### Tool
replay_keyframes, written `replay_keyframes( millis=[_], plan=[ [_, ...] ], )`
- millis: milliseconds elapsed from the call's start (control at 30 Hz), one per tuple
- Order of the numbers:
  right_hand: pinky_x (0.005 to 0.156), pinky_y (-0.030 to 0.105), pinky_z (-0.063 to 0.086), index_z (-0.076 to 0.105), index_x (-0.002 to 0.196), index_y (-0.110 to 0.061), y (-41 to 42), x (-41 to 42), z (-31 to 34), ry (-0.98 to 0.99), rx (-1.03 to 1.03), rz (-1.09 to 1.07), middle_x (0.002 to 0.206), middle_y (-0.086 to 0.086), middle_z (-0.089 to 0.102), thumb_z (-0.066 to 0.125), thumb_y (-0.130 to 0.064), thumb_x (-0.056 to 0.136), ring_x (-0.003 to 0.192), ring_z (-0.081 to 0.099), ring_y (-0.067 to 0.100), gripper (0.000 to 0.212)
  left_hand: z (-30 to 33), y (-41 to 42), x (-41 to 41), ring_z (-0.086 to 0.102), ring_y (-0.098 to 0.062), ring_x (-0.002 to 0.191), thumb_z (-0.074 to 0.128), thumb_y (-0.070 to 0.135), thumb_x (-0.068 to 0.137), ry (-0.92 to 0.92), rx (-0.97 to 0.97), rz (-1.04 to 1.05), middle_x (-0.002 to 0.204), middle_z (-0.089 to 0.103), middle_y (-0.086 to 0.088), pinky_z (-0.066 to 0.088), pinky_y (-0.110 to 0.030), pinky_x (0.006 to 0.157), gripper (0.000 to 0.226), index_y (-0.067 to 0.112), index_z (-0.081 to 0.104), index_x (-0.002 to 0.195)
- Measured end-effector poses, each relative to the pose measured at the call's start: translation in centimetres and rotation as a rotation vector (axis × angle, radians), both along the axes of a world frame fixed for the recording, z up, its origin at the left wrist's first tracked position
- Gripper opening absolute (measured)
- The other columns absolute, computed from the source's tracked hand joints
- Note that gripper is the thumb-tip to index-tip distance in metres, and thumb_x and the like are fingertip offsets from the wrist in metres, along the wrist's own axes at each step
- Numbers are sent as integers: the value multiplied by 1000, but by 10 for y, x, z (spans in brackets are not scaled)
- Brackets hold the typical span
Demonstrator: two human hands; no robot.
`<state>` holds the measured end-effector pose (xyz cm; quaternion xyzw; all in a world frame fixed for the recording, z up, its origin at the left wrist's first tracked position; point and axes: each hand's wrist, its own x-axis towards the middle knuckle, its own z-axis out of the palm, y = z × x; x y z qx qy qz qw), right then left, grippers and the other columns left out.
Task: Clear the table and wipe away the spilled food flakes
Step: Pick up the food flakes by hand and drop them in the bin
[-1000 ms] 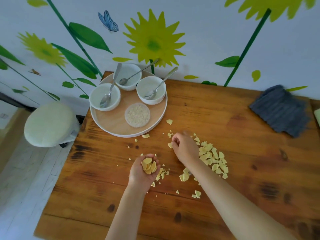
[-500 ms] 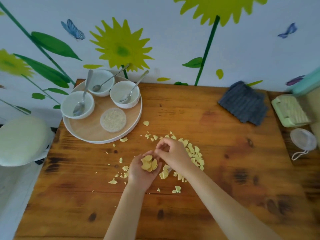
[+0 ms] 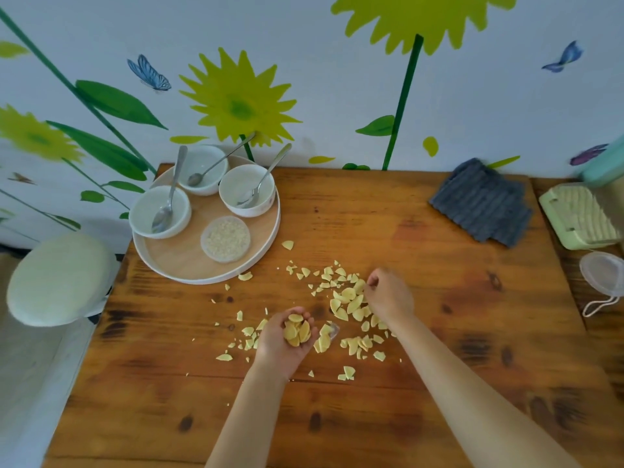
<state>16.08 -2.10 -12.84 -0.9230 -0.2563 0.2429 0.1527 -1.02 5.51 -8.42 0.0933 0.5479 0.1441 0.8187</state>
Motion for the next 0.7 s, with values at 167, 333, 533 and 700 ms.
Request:
replay_keyframes(
  millis=[167,333,533,700],
  plan=[
    [70,31,53,56,104,-23,-3,-1,0,46,66,58,116,2,52,59,-28,88,86,59,16,18,0,-3,5,55,-20,69,39,8,93,26,7,-22,74,56,-10,47,-31,64,22,3,57,80],
    [70,30,51,53,92,-18,-2,-3,3,36,83,54,101,-1,56,63,-28,85,84,55,14,16,-1,-6,6,56,-21,70,41,9,92,18,-2,-37,77,59,-11,47,-32,65,23,2,61,83],
    [57,18,39,51,85,-18,5,-26,41,157,314,114,74,-10,51,61,-26,86,61,46,7,13,-6,-5,9,58,-21,74,39,10,93,-22,-9,-27,82,61,-12,48,-33,66,26,1,63,87],
    [61,23,41,54,106,-22,12,-43,63,229,225,398,101,-9,60,58,-30,87,66,49,5,21,-5,-8,14,57,-25,85,34,20,98,-51,-28,-10,92,61,-14,48,-38,67,30,3,58,96]
  ],
)
